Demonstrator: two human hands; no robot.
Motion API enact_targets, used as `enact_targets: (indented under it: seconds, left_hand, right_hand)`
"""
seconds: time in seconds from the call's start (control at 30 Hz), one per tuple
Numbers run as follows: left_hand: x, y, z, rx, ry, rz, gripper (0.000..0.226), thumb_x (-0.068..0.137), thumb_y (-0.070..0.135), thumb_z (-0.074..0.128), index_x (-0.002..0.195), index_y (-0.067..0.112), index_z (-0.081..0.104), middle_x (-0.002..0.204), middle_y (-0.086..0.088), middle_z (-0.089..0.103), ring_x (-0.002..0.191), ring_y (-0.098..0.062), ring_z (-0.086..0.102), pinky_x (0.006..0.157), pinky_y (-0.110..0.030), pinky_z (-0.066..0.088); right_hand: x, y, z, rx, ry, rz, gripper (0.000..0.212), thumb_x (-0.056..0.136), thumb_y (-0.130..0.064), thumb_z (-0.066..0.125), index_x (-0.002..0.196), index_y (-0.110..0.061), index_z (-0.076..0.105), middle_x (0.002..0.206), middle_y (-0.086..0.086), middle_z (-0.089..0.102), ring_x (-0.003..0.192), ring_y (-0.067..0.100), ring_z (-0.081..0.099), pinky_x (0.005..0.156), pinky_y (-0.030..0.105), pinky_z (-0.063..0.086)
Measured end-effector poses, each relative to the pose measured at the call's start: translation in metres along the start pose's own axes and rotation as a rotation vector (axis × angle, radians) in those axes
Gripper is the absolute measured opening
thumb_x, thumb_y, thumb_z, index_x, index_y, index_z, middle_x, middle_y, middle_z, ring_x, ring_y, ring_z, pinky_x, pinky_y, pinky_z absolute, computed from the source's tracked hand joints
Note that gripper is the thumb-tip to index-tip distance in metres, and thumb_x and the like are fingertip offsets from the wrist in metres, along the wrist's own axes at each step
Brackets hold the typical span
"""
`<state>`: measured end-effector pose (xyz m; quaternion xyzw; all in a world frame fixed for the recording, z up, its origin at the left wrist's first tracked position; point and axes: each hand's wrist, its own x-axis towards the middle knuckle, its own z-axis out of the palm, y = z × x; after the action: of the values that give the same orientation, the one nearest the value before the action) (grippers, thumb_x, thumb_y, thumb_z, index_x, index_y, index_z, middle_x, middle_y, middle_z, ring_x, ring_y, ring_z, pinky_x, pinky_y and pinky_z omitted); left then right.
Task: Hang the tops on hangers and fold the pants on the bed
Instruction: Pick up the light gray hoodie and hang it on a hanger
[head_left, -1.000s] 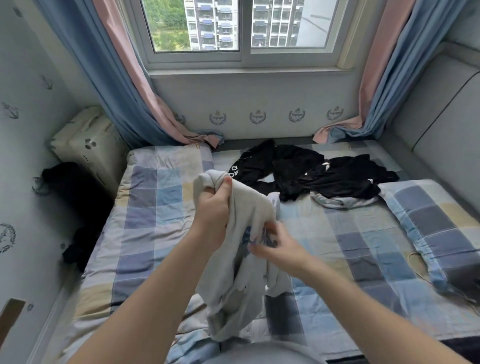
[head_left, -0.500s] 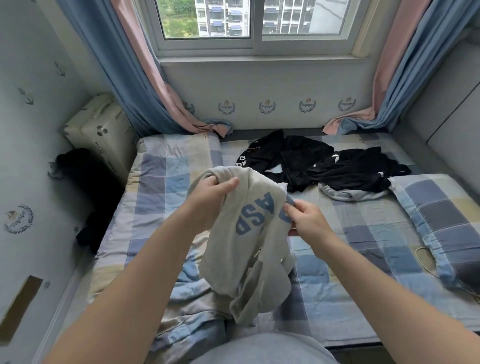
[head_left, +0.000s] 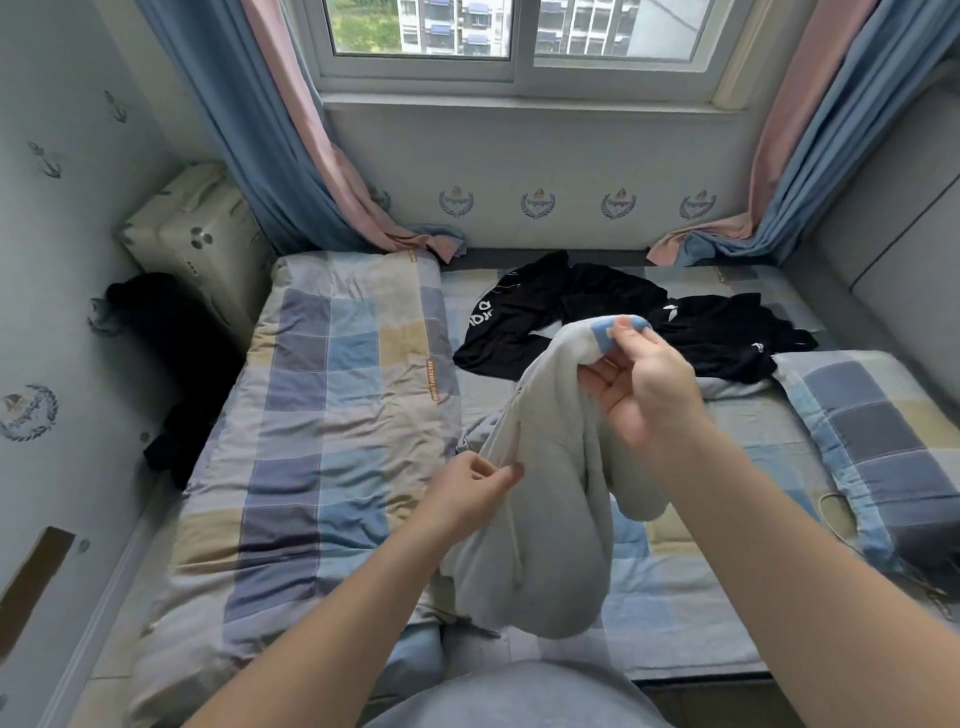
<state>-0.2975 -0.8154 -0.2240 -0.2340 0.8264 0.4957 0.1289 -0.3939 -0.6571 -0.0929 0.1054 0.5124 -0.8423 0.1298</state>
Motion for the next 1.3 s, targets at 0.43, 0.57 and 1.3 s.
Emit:
enact_targets:
  seconds: [0.43,0.57,1.3]
  left_hand:
    - [0.030,0.010,-0.010,-0.930,-0.375,-0.644,0.046,0.093,0.054,0.050,0.074,0.012,0.055,0.062,-0.001,0.048,0.070,-0.018,0.065,0.071,-0.028,0.055]
    - [0.039,0.018,-0.006,-0.969,-0.093,-0.510,0.015,0.092,0.005,0.047,0.089,0.009,0.061,0.070,-0.006,0.063,0.066,-0.017,0.067,0.071,-0.034,0.055]
    - [-0.024,0.052,-0.035,-0.976,-0.365,0.179,0.026,0.076,0.019,0.046,0.076,0.007,0.069,0.074,-0.014,0.061,0.071,-0.028,0.060,0.069,-0.037,0.049]
  right_hand:
    - [-0.028,0.026,-0.027,0.051,-0.127,0.059,0.022,0.105,-0.016,0.046,0.099,-0.008,0.065,0.091,0.011,0.075,0.080,0.021,0.073,0.072,0.033,0.061]
    - [-0.032,0.039,-0.050,0.078,-0.120,0.098,0.025,0.104,-0.017,0.046,0.106,-0.004,0.067,0.102,0.016,0.075,0.089,0.024,0.074,0.080,0.036,0.061]
    - [-0.020,0.109,-0.051,-0.360,-0.047,0.608,0.040,0.090,-0.047,0.069,0.113,-0.015,0.066,0.102,0.011,0.073,0.095,0.028,0.070,0.085,0.042,0.058]
